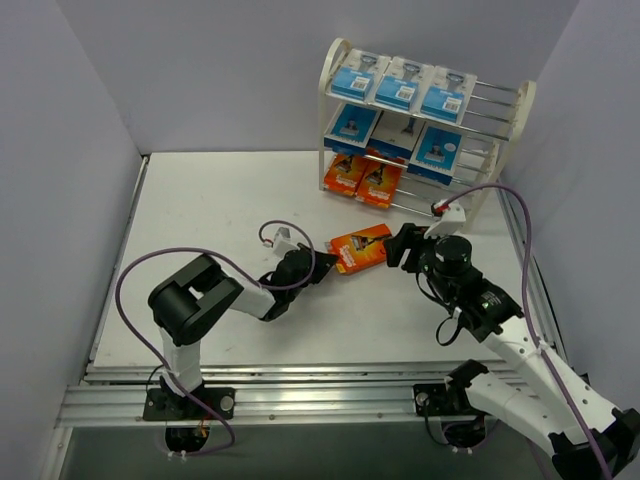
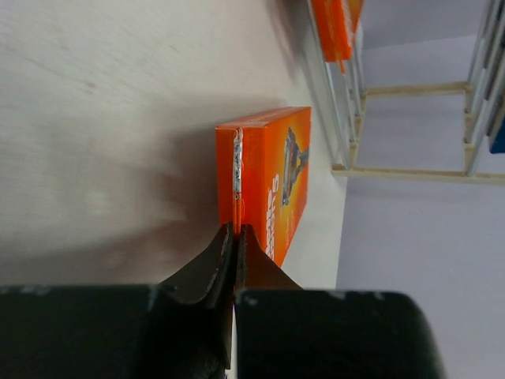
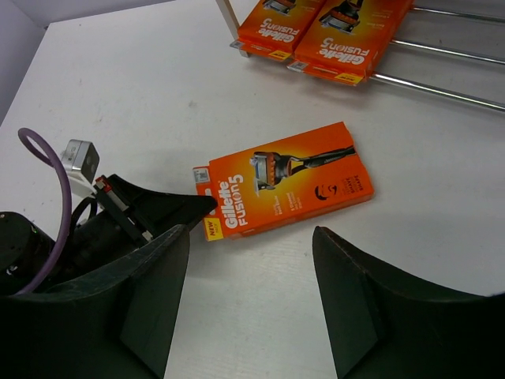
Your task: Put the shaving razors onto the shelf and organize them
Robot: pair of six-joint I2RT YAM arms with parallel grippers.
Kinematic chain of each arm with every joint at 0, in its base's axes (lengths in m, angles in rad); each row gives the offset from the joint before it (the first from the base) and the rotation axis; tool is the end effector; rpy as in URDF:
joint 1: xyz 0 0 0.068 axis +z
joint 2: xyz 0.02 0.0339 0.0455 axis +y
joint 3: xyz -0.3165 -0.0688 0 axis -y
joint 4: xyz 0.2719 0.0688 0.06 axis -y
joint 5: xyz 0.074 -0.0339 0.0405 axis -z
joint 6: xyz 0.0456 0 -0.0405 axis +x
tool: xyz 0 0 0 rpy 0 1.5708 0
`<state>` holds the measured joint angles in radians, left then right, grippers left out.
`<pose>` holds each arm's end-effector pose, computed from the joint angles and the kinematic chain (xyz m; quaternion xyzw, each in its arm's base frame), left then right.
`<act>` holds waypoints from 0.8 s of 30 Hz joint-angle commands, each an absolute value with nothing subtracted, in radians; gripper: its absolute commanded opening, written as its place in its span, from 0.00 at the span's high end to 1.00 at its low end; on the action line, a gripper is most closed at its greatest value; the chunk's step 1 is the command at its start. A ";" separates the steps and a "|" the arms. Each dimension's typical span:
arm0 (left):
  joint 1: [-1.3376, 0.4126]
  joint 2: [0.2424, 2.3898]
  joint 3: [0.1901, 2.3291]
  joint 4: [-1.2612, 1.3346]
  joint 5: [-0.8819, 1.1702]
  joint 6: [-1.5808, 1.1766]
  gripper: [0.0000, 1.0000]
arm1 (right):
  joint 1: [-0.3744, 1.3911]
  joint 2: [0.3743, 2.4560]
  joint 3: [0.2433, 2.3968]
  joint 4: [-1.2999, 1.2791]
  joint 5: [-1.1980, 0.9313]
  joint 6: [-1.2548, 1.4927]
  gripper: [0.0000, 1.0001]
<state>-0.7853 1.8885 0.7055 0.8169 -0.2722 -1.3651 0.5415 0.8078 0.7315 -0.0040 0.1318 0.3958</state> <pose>0.2826 -0.2652 0.1429 -0.3070 0.7603 -0.4406 0.3653 0.1709 0.0958 0.3718 -0.0088 0.7346 0.2625 0.6256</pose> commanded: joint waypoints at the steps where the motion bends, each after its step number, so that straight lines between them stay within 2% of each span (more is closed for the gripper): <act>1: -0.819 1.913 0.782 0.931 -0.327 -1.364 0.96 | 0.528 0.782 0.762 -0.031 0.144 0.397 0.40; 2: -0.825 1.920 0.775 0.936 -0.313 -1.356 0.74 | 0.526 0.775 0.761 -0.035 0.146 0.391 0.40; 3: -0.827 1.921 0.766 0.933 -0.308 -1.356 0.67 | 0.525 0.772 0.761 -0.038 0.146 0.390 0.40; 10: -0.812 1.879 0.687 0.868 -0.238 -1.295 0.57 | 0.508 0.753 0.744 -0.034 0.140 0.388 0.38; 19: -0.672 1.807 0.753 0.668 0.026 -1.143 0.55 | 0.491 0.746 0.744 -0.040 0.143 0.387 0.37; 24: -0.555 1.871 0.781 0.756 0.257 -1.077 0.55 | 0.489 0.742 0.736 -0.038 0.144 0.390 0.37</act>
